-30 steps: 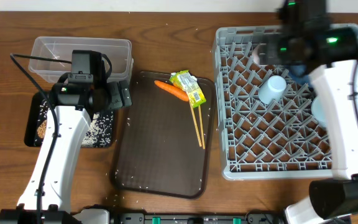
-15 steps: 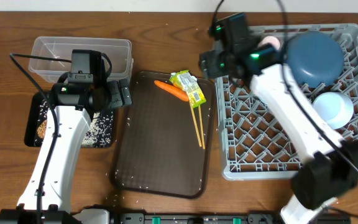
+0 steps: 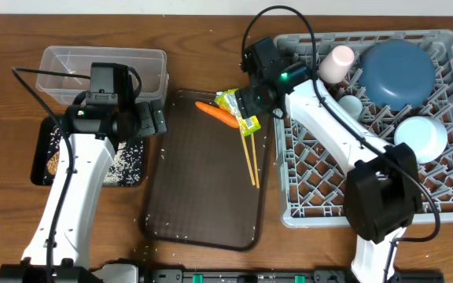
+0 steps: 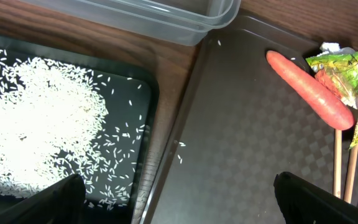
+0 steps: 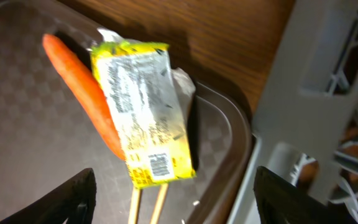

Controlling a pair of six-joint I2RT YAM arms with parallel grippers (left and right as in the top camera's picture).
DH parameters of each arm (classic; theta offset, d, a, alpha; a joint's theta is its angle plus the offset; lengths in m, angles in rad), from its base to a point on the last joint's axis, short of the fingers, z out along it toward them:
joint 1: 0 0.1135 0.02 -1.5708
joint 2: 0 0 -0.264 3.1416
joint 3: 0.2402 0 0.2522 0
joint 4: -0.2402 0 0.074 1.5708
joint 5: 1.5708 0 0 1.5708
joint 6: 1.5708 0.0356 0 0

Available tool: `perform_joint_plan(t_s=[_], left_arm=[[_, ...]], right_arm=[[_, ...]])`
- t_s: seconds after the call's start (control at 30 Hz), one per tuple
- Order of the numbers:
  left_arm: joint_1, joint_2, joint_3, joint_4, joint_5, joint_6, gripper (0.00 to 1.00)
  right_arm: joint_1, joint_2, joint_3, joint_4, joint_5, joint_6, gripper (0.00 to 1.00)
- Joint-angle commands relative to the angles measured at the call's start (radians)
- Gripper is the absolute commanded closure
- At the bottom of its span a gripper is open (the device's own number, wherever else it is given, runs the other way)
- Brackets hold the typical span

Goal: Sort waste into correct bins and load items into the dishwasher rack

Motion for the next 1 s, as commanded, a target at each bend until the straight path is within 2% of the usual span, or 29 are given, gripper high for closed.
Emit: perform_joint_plan(t_s=[0.0, 0.27, 0.43, 0.5, 0.7, 0.83, 0.97], left_arm=[[0.004, 0.005, -0.007, 0.0, -0.011, 0.002, 0.02], [0.004, 0.005, -0.007, 0.0, -0.011, 0.002, 0.02], [0.003, 0.008, -0.007, 0.024, 0.005, 0.018, 0.02], [-0.008, 0.017, -0.007, 0.058, 0.016, 0.058, 0.02], [-0.097, 0.09, -0.007, 0.207, 0.015, 0.074, 0.02], [-0.19, 0.192, -0.006, 0.333, 0.015, 0.095, 0.02], [-0.269, 0.301, 0.005, 0.455, 0.015, 0.098, 0.02]], right_arm=[[0.023, 0.035, -0.001, 0.024, -0.003, -0.024, 0.28], [0.025, 0.138, -0.002, 0.119, -0.004, -0.058, 0.32], [0.02, 0.126, 0.009, 0.147, -0.004, -0.056, 0.34], [0.009, 0.088, 0.034, 0.135, -0.004, -0.037, 0.32], [-0.07, -0.102, 0.096, 0.1, 0.0, -0.034, 0.25], [-0.186, -0.259, 0.096, 0.082, 0.0, -0.012, 0.2], [-0.311, -0.357, 0.096, 0.021, 0.0, -0.002, 0.2]])
